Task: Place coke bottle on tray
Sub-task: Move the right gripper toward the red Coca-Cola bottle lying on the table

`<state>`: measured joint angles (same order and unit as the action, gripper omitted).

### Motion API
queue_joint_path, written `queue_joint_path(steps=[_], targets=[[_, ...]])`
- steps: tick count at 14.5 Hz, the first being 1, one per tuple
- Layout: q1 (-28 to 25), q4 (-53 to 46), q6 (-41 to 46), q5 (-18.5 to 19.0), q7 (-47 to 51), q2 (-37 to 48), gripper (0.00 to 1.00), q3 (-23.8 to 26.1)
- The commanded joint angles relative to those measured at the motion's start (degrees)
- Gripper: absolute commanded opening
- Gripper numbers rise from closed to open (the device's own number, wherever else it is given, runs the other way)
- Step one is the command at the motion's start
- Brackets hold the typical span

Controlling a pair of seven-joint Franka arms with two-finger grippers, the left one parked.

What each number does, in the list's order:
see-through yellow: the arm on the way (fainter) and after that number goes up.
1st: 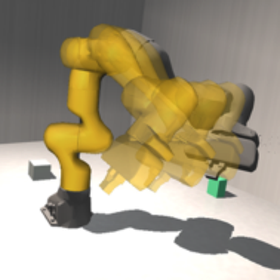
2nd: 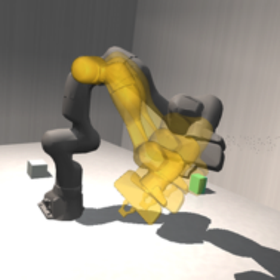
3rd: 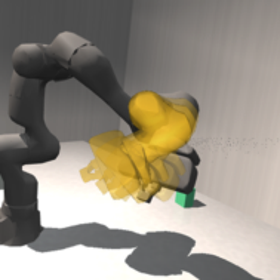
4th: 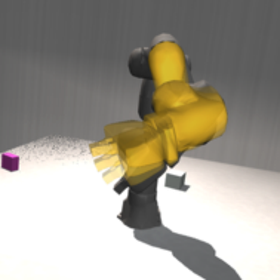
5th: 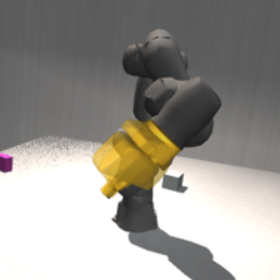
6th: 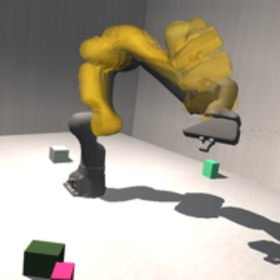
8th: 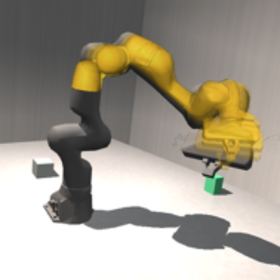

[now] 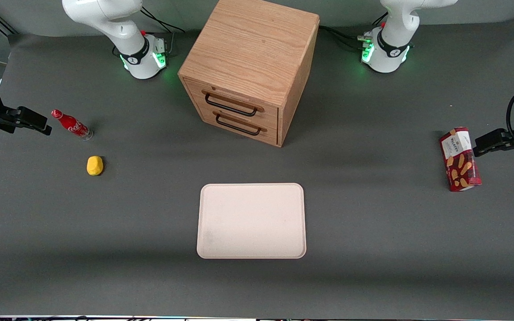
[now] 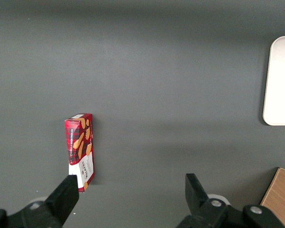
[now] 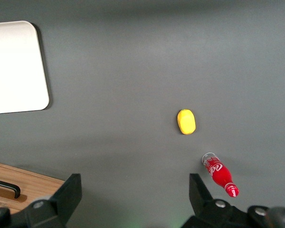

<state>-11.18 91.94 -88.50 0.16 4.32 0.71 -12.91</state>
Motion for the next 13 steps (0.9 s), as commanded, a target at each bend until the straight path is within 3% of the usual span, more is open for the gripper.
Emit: queue_joint_path(steps=[1, 6, 9, 11, 13], targets=[[0.19, -1.85, 1.75, -0.87, 0.78, -1.33, 1.00, 0.34], [0.37, -1.76, 3.32, -0.34, -3.68, -1.15, 1.00, -0.36], [0.37, 0.59, 4.22, 2.91, -10.91, -0.54, 1.00, -3.07], [0.37, 7.16, 0.99, 3.70, -11.35, 3.05, 1.00, -4.57], [0.28, 20.93, -9.78, 6.85, -16.16, 9.88, 1.00, -7.12]])
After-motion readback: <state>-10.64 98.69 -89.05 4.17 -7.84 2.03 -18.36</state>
